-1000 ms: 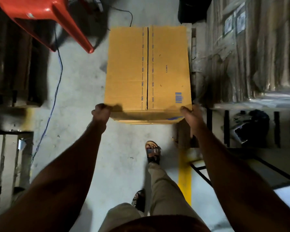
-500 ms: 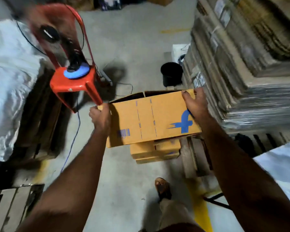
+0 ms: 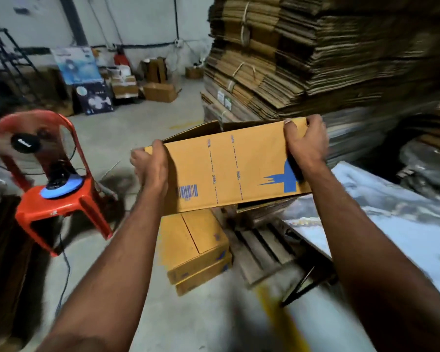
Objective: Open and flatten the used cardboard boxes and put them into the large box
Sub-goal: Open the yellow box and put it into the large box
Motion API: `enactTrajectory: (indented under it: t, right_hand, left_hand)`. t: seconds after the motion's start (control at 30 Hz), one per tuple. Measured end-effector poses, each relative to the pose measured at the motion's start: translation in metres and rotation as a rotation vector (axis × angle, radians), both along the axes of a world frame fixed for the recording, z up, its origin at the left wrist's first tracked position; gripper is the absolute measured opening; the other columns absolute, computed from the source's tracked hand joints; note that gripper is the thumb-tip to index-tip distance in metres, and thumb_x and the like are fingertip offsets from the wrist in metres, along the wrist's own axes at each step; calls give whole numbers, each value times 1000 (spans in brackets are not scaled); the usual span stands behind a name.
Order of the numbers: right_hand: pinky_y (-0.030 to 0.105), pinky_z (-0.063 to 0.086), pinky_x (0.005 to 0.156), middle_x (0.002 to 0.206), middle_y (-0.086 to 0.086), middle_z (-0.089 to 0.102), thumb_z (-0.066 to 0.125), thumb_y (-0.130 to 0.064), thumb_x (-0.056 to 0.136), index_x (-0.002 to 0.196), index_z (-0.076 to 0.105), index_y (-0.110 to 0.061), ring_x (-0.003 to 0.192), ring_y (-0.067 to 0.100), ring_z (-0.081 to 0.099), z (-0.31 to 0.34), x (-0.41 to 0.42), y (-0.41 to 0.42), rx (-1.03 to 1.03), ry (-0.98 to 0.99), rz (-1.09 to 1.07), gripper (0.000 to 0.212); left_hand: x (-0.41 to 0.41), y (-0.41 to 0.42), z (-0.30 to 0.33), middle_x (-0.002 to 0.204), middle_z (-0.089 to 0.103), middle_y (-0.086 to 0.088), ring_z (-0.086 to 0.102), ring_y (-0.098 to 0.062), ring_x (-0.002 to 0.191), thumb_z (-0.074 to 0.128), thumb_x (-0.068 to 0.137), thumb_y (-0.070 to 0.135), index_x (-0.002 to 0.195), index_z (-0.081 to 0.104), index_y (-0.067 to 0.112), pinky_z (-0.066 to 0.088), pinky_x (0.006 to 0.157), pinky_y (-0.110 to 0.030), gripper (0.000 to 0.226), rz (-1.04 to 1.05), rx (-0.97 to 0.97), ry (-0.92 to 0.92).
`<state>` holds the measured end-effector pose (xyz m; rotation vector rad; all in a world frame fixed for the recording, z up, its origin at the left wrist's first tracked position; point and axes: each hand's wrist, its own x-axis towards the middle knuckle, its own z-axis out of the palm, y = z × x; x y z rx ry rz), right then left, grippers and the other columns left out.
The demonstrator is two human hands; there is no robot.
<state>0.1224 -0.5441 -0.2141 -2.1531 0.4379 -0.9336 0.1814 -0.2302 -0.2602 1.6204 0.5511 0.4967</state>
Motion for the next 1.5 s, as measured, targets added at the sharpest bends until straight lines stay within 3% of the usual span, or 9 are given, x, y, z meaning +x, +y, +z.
enactTrajectory:
  t: [0.23, 0.33, 0.47, 0.67, 0.77, 0.97, 1.1, 1.33, 1.5]
  right_hand:
    - [42, 37, 96, 125, 20, 55, 51, -51, 94, 121, 49, -3, 117, 39, 48, 21, -119, -111, -38, -91, -297, 55]
    - [43, 38, 94, 126, 18, 53, 51, -50, 94, 121, 48, -4, 118, 37, 47, 15, -181, -164, -28, -76, -411, 54]
    - [43, 39, 90, 124, 20, 53, 48, -54, 89, 116, 48, -3, 116, 37, 47, 2, -266, -235, 25, -93, -540, 57]
    - [38, 37, 89, 122, 17, 55, 50, -49, 87, 119, 49, -4, 114, 33, 48, -23, -377, -338, 75, -121, -662, 56]
    - [38, 36, 92, 125, 19, 53, 48, -47, 88, 122, 48, -3, 116, 34, 46, -43, -412, -378, 105, -116, -705, 56]
    - [43, 34, 101, 129, 23, 51, 41, -45, 92, 129, 50, -3, 121, 40, 46, -102, -445, -424, 218, -15, -728, 56]
    - [44, 34, 106, 134, 25, 46, 44, -48, 98, 139, 48, -13, 126, 43, 43, -138, -449, -444, 298, 203, -679, 54]
    - [40, 42, 104, 138, 18, 40, 52, -49, 96, 146, 44, -26, 120, 39, 54, -175, -440, -469, 380, 441, -528, 56]
    - [40, 42, 103, 139, 20, 37, 52, -51, 96, 146, 42, -26, 121, 41, 51, -184, -410, -477, 402, 497, -573, 57]
  left_hand:
    - [-38, -145, 30, 114, 59, -2, 59, -24, 99, 49, 79, 57, 114, 54, 15, 52, 88, -45, 55, -244, -5, -97]
    - [-70, -221, 29, 103, 51, 7, 53, -16, 92, 53, 85, 54, 115, 52, 16, 46, 81, -33, 48, -382, -18, -106]
    - [-119, -319, 23, 108, 61, -2, 60, -23, 93, 46, 69, 64, 107, 55, 19, 52, 85, -43, 60, -545, -42, -128]
    - [-194, -454, 13, 117, 55, -17, 52, -19, 90, 52, 72, 49, 108, 54, 3, 37, 69, -30, 58, -776, -91, -187]
    - [-216, -505, -3, 112, 51, -10, 49, -13, 87, 55, 74, 45, 111, 52, 6, 35, 64, -28, 54, -868, -94, -146]
    - [-233, -551, -43, 109, 62, -5, 56, -27, 103, 55, 64, 51, 106, 50, 30, 50, 90, -44, 47, -945, 158, 73]
    - [-236, -565, -82, 119, 65, -7, 63, -29, 103, 53, 58, 58, 119, 55, 29, 56, 87, -47, 68, -1151, 280, 156]
    - [-230, -587, -123, 145, 47, -7, 52, -27, 123, 62, 91, 32, 142, 50, 17, 51, 97, -51, 54, -1289, 359, 164]
    - [-196, -600, -133, 152, 39, -6, 48, -24, 128, 59, 94, 25, 146, 45, 16, 51, 100, -45, 55, -1437, 375, 188]
